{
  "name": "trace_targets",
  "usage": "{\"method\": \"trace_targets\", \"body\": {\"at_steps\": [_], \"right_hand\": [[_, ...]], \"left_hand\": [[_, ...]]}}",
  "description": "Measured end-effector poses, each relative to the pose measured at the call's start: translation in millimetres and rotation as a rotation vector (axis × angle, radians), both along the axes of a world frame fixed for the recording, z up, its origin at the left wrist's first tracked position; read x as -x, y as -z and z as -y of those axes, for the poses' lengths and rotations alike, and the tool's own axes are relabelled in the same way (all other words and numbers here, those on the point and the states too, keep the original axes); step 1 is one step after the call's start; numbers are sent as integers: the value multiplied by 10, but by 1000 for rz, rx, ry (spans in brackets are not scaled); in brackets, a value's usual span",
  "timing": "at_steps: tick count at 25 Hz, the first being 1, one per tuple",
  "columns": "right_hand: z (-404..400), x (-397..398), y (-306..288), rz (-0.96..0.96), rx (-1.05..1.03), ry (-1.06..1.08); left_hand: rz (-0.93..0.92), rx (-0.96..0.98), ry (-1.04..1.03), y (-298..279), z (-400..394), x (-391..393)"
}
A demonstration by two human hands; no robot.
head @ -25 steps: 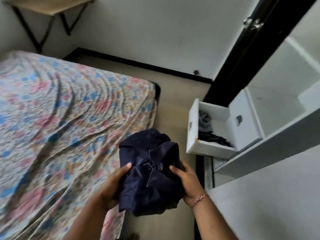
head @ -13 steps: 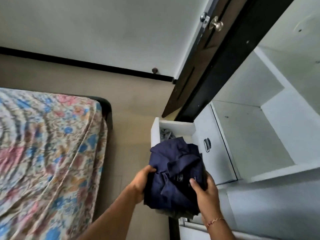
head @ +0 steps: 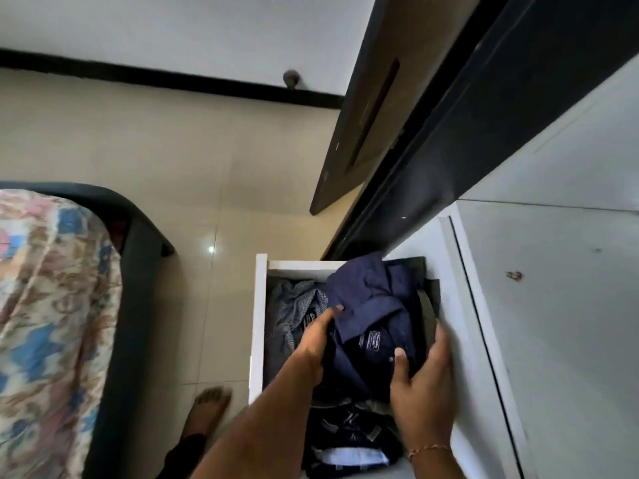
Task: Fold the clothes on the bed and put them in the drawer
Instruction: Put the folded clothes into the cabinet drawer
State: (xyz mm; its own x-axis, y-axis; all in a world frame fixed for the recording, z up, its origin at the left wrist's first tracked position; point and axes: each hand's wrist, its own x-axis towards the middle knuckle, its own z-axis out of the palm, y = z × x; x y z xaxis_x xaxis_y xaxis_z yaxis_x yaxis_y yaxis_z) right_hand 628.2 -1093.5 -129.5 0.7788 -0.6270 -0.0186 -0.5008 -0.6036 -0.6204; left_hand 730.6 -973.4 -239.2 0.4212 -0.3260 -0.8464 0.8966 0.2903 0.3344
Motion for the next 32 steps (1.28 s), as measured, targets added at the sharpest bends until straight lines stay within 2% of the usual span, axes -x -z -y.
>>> {"method": "trace_targets", "body": {"at_steps": [2, 6, 9, 12, 17, 18, 19, 20, 22, 23, 24, 26, 27, 29, 32], "right_hand": [[32, -157, 366, -23, 74, -71], [58, -304, 1122, -119, 67, -102], [249, -391, 1514, -251, 50, -121], [497, -574, 1855, -411, -102, 41], [459, -810, 1924, -298, -276, 329], [366, -762, 1879, -260, -280, 374], [243, -675, 1790, -201, -239, 376], [110, -559, 1701, -131, -173, 331], [-72, -399, 1624, -50, -47, 192], [-76, -385, 1679, -69, 11, 130], [-30, -418, 1765, -130, 69, 75], [144, -489, 2006, -323, 185, -39], [238, -505, 2129, -425, 229, -108], [376, -440, 2377, -547, 277, -211], [432, -417, 2554, -583, 310, -249]], "left_hand": [[-40, -23, 11, 310, 123, -123], [-23, -91, 56, 980, 156, -166], [72, -289, 56, 1162, 227, -167], [147, -492, 19, 1200, 436, -91], [214, -648, 145, 991, 633, -46], [271, -693, 153, 880, 595, -21], [428, -784, 160, 740, 517, -13], [677, -867, 197, 605, 421, -30], [1239, -877, 463, 488, 229, -224], [1468, -838, 715, 547, 174, -398], [1591, -805, 1027, 652, 133, -584], [1566, -702, 1605, 962, 68, -897], [1492, -639, 1778, 1124, 24, -999], [1423, -612, 1912, 1359, -58, -1057], [1464, -761, 1924, 1454, -61, -959]]}}
